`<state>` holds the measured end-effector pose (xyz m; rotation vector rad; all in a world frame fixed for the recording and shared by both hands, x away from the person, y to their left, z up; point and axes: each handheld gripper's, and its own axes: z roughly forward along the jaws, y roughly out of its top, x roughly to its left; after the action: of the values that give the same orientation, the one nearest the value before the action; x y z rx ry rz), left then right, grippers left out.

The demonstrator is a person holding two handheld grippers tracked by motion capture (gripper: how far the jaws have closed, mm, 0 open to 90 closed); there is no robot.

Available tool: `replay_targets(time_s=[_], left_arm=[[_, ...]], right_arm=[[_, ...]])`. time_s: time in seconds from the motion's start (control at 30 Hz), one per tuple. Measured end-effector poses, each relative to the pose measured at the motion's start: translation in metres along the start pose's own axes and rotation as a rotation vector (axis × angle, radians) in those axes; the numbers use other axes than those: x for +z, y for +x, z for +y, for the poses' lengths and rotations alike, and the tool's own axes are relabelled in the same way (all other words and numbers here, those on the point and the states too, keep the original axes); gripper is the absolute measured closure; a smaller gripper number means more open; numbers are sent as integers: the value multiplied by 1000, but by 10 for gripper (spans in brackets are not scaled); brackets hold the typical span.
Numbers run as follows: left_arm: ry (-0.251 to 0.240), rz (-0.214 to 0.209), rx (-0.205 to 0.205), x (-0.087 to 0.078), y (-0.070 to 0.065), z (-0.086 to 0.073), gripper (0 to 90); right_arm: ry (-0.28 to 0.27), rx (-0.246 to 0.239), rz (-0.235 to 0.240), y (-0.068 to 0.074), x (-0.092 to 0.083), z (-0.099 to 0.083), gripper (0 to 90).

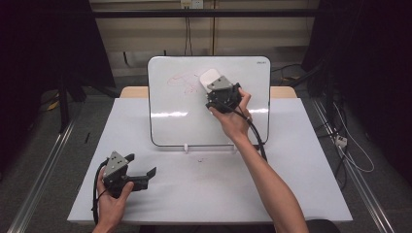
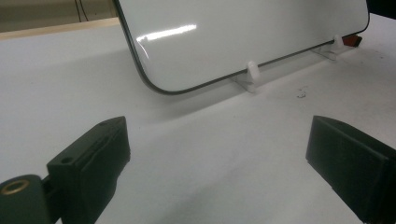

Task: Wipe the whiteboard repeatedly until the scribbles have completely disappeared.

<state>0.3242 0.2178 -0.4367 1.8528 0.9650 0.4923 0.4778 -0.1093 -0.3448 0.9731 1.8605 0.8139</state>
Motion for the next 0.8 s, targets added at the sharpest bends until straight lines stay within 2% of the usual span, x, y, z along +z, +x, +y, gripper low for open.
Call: replay_targets(time_s=[0.1,0.2,0.3,0.37,0.43,0.6,0.67,0.8], left_arm=[[-1,1,0,-1,1,0,61],[-3,2,5,-2,1,0,61],[-9,0,-2,-3,1,0,60],[-9,2,0,-3,2,0,61],[-10,3,-1,-3,2,0,61],[-4,4,1,-4,3,0,61],[-6,4,3,-4,3,0,61],[-8,5,1,-4,3,0,61]], right_arm=[[-20,-44,22,19,2,1,317],[-38,-101,33,30,2,0,317],[-56,-88,73,23,2,-1,317],[-69,-87,77,20,3,-1,317],[-88,-63,78,14,4,0,317],[-96,-23,48,-7,6,7,316],[-89,-14,19,-14,7,11,316],[-92,-11,8,-17,10,13,316]])
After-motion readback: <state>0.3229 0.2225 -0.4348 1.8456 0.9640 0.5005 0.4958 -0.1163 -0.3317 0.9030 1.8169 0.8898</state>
